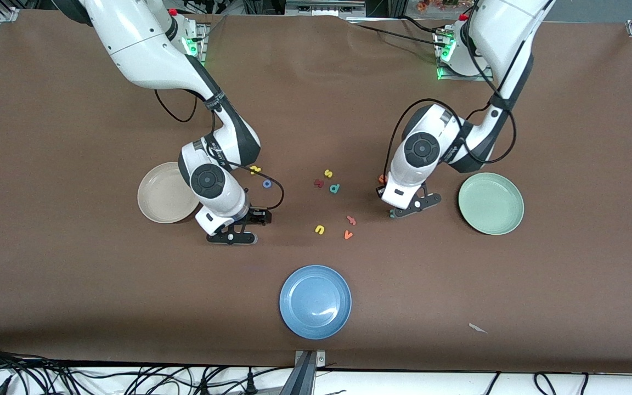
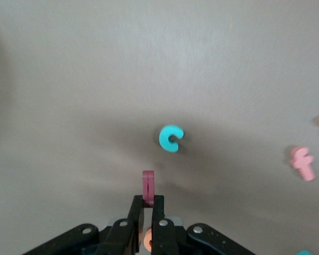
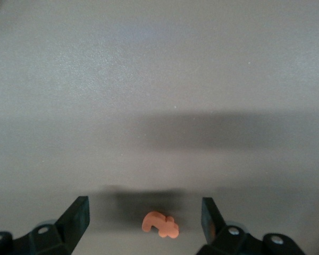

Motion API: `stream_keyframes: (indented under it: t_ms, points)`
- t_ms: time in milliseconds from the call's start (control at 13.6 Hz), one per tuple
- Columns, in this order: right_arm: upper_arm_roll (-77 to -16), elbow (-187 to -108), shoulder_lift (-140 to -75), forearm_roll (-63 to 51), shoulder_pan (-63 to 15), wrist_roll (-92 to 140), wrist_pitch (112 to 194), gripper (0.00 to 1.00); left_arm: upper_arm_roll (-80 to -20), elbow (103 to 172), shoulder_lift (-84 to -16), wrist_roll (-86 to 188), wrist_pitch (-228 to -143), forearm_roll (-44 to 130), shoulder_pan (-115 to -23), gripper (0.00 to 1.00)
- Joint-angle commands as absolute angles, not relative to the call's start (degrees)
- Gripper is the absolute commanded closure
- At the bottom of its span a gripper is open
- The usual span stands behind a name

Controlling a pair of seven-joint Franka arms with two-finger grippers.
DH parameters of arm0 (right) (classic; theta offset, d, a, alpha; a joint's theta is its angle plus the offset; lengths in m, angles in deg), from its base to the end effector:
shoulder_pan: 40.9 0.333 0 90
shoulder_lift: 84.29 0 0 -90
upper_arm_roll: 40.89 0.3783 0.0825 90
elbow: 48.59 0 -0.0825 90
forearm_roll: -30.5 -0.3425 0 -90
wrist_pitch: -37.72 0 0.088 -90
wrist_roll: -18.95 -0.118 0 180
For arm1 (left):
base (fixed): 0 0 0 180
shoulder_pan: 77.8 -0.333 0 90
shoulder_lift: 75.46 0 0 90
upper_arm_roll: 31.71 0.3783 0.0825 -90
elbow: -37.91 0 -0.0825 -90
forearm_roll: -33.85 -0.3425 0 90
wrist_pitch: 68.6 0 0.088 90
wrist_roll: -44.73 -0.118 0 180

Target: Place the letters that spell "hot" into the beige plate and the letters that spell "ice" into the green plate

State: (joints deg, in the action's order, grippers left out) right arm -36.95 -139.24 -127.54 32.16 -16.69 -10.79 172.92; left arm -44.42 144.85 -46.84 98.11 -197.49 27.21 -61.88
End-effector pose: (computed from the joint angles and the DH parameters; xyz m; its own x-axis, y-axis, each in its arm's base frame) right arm 0.6344 0.3277 0.2589 0.9996 -0.0268 0.0084 -0.0265 -0.9990 -0.0349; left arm 0.5587 -0.2832 0.3177 0.9265 0.3679 -0.0787 0.3633 -0.9293 -0.0668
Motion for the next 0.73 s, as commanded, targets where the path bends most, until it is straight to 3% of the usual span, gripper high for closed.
stream_keyframes:
  t_ms: [0, 441, 661]
  points:
    - [-37.72, -138.94, -128.15, 33.31, -16.11, -12.25, 173.51, 0.12, -44.72, 142.85, -50.84, 89.25, -192.1, 31.8, -66.1, 0.92]
    - [-37.64, -140.61, -128.15, 32.7, -15.76, -12.51, 175.09, 0.21, -44.54, 142.76, -55.51, 67.54, -178.93, 33.15, -76.11, 0.92]
    - [-37.72, -141.31, -128.15, 32.61, -15.67, -12.51, 175.18, 0.22, -44.37, 143.64, -54.9, 56.72, -178.38, 33.06, -82.27, 0.9]
